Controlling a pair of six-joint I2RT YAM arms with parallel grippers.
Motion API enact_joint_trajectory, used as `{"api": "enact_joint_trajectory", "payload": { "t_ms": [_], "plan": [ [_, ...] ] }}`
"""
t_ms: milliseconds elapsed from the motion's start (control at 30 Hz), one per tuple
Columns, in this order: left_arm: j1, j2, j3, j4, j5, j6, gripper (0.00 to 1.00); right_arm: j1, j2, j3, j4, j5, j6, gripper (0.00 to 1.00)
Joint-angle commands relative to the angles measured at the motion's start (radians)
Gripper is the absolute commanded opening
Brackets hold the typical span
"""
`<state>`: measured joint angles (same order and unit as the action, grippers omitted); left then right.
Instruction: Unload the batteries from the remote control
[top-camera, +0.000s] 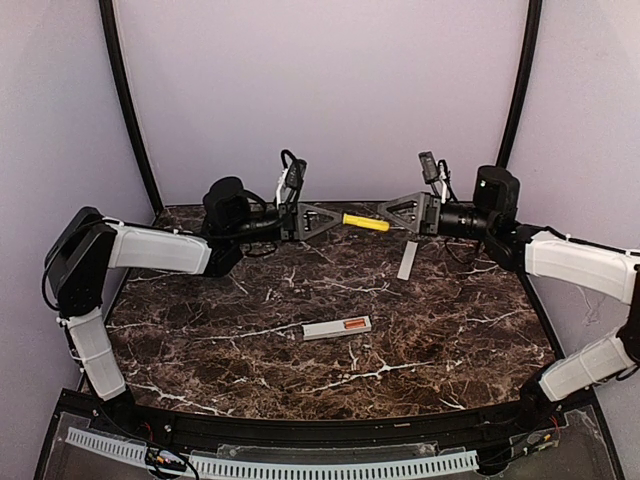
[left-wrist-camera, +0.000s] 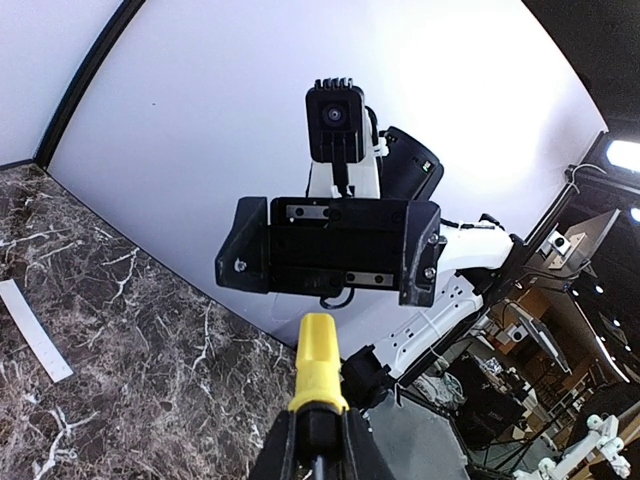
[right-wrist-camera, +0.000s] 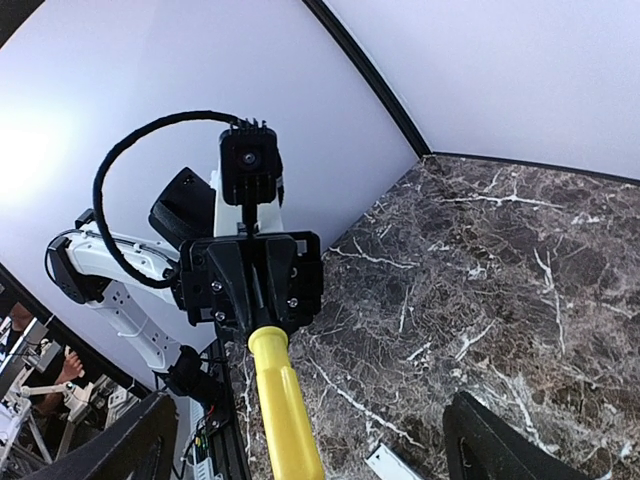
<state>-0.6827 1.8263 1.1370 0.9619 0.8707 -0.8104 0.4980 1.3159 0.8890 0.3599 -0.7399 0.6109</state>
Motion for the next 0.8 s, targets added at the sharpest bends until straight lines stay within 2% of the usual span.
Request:
{"api": "enact_joint_trajectory", "payload": {
  "t_ms": [0, 267, 533, 767],
  "plan": [
    [0.003, 0.028, 0.038, 0.107, -0.019, -0.074, 0.00, 0.019, 0.037, 0.007, 0.109, -0.041, 0.041, 0.87],
    [0.002, 0.063, 0.063, 0.172, -0.023, -0.124, 0.00, 0.058, 0.103, 0.054, 0.149, -0.076, 0.052, 0.66],
    [0.002, 0.073, 0.069, 0.169, -0.026, -0.115, 0.00, 0.065, 0.131, 0.078, 0.158, -0.091, 0.055, 0.45],
    [0.001, 0.076, 0.065, 0.171, -0.027, -0.117, 0.00, 0.068, 0.142, 0.089, 0.163, -0.097, 0.057, 0.39]
  ]
}}
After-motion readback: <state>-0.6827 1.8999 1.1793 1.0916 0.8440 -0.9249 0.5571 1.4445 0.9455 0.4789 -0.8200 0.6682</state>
